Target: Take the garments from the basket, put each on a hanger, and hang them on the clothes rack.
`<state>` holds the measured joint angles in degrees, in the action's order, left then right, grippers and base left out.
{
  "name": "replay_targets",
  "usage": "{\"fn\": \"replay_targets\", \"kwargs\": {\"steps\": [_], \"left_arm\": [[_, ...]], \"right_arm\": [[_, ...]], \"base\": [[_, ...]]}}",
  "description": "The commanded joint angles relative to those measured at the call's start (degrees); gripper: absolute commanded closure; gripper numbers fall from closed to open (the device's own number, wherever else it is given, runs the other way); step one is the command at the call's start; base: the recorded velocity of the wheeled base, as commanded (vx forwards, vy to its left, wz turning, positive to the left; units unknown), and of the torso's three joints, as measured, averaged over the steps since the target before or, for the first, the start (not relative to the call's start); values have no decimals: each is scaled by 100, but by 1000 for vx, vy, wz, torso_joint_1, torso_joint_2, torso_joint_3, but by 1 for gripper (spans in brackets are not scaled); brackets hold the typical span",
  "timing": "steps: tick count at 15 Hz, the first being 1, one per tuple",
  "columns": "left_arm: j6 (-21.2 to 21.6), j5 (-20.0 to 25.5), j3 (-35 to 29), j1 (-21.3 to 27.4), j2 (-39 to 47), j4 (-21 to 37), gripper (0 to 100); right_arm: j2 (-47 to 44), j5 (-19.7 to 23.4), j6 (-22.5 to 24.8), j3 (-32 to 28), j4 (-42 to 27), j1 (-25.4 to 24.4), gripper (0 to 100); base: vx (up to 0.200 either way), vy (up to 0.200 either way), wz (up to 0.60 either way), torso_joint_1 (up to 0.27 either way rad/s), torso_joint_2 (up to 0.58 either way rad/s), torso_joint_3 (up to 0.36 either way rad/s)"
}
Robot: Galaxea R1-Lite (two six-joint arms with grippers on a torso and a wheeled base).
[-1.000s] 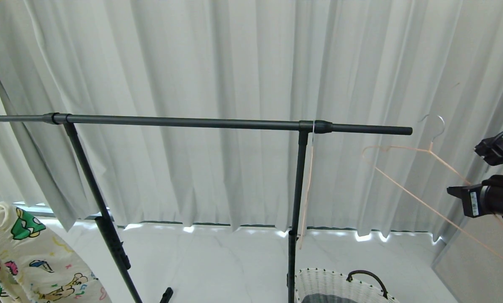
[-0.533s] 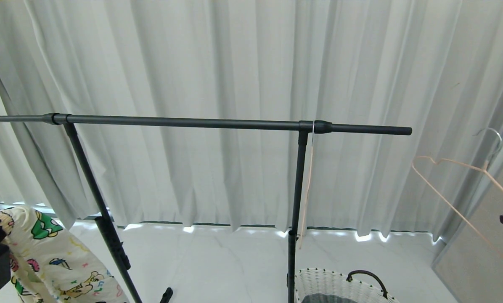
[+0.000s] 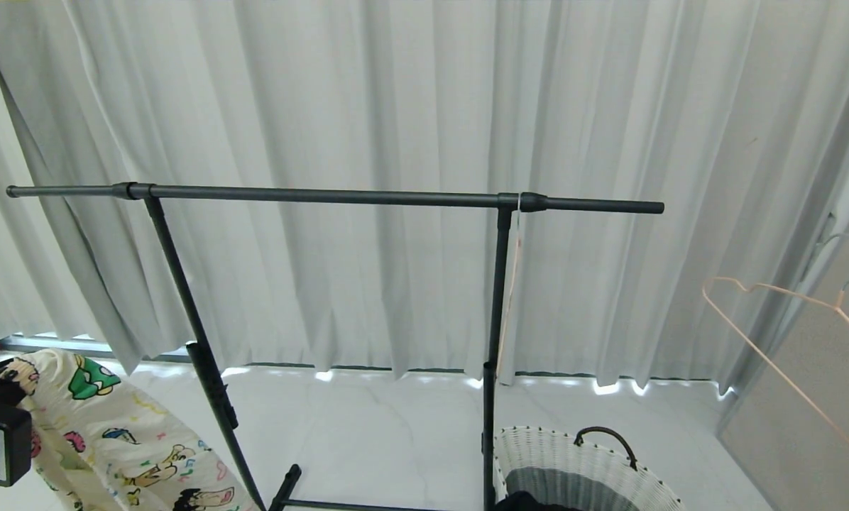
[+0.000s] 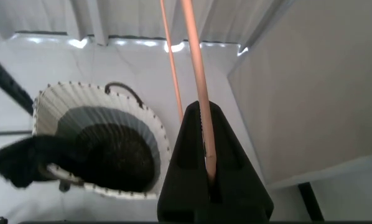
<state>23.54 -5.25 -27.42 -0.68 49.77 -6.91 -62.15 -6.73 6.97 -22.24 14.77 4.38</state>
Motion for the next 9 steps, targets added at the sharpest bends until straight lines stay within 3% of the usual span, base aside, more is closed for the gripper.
{"fn": "replay_targets", "kwargs": {"steps": [1, 2, 8, 9], "left_arm": [[1, -2, 8, -2, 15, -3, 100], [-7, -2, 17, 7, 24, -3, 100], [10, -2, -1, 156, 111, -3, 100], [10, -2, -18, 156, 129, -3, 100]], "right_arm": [[36, 5, 6, 35, 8, 2, 100], [54, 14, 6, 70, 8, 2, 100], [537, 58, 23, 422, 8, -51, 100], [634, 58, 32, 510, 8, -51, 100]], "base": [[-200, 0, 0, 2, 2, 2], [-200, 0, 0, -2, 2, 7], [0, 0, 0, 0, 0, 0], [0, 200, 0, 2, 2, 2]]}}
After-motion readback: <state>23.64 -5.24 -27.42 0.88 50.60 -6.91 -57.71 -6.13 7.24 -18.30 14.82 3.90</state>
